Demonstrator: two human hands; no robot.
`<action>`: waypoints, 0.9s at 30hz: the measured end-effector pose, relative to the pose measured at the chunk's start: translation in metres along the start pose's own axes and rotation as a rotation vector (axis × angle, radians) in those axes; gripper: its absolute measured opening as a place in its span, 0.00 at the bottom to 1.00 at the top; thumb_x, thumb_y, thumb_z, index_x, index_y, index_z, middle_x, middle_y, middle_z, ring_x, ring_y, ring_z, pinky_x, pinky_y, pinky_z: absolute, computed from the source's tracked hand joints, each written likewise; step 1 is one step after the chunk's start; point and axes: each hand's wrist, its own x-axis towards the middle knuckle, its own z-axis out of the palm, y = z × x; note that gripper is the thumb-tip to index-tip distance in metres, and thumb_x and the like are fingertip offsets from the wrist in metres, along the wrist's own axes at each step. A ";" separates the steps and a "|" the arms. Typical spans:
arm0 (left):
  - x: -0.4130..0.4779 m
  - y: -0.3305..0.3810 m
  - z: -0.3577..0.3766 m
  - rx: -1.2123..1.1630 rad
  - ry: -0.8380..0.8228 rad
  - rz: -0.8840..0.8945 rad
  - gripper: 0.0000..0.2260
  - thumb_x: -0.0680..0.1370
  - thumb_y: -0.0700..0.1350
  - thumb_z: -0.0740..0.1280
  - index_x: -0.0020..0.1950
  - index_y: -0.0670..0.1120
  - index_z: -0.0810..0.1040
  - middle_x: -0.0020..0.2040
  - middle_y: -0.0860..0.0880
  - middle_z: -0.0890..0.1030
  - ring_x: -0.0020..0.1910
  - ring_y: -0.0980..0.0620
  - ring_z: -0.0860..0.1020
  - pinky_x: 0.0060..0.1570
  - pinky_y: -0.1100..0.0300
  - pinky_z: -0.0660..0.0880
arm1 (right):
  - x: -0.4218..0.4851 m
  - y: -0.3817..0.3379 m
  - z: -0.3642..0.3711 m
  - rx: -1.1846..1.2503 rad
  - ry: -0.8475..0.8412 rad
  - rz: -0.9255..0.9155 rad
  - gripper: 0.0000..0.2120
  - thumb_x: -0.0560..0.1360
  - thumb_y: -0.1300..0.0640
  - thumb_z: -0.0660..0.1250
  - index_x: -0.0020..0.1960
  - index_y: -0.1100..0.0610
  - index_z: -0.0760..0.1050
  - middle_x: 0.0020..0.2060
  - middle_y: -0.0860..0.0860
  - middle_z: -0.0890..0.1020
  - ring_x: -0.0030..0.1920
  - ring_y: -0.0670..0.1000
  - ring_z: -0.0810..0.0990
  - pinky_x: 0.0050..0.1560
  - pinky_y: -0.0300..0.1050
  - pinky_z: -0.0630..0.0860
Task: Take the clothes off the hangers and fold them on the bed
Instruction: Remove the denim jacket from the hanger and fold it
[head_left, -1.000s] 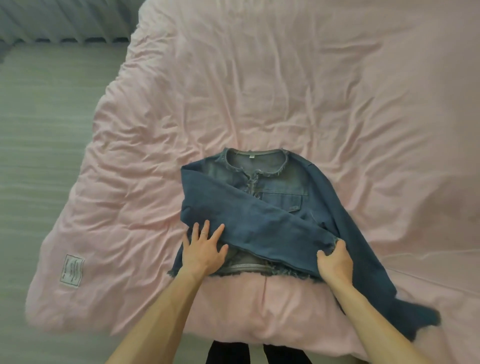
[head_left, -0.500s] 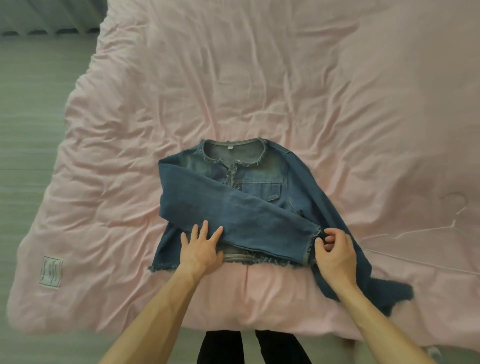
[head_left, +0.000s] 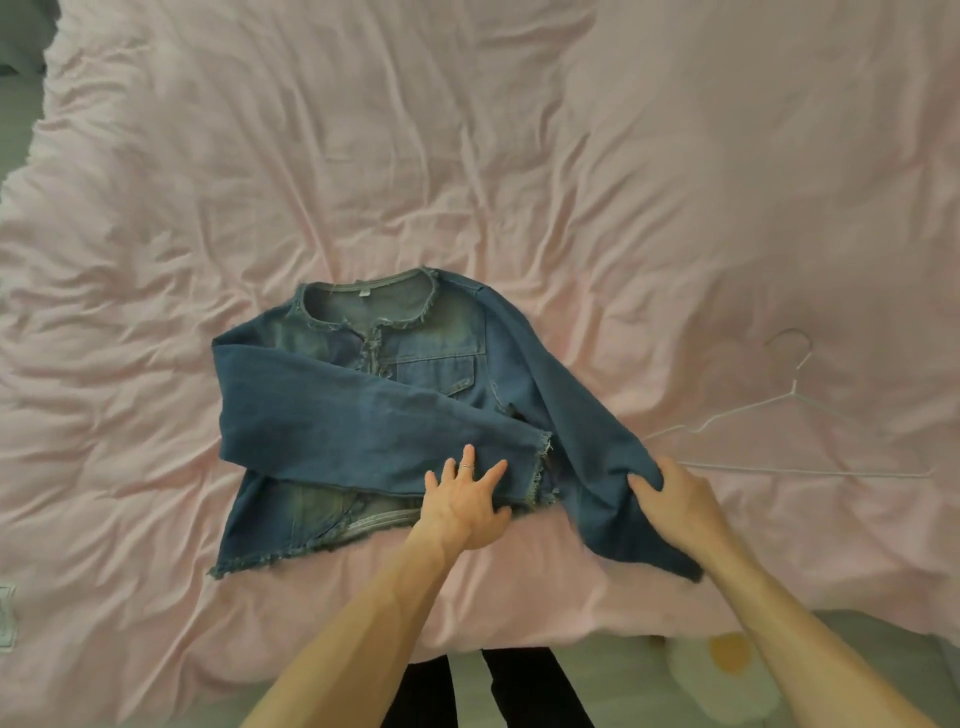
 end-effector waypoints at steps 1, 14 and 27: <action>0.001 0.000 -0.003 0.005 -0.040 -0.015 0.31 0.81 0.61 0.56 0.81 0.61 0.46 0.82 0.44 0.42 0.80 0.38 0.50 0.75 0.38 0.53 | 0.002 -0.009 -0.014 0.074 0.057 -0.017 0.09 0.79 0.48 0.63 0.49 0.54 0.73 0.43 0.50 0.82 0.44 0.54 0.79 0.44 0.49 0.73; 0.033 0.048 -0.088 0.065 0.104 -0.077 0.13 0.80 0.47 0.58 0.62 0.46 0.74 0.61 0.46 0.75 0.58 0.43 0.77 0.45 0.52 0.68 | 0.089 -0.005 -0.133 -0.198 0.315 0.103 0.33 0.74 0.39 0.68 0.70 0.57 0.68 0.68 0.59 0.71 0.69 0.63 0.67 0.63 0.59 0.69; 0.095 0.120 -0.104 0.139 0.134 0.174 0.29 0.81 0.56 0.59 0.81 0.59 0.52 0.81 0.44 0.55 0.77 0.41 0.58 0.72 0.45 0.63 | 0.093 0.106 -0.083 0.837 0.586 0.628 0.40 0.72 0.61 0.65 0.81 0.54 0.52 0.77 0.59 0.60 0.74 0.64 0.62 0.71 0.62 0.65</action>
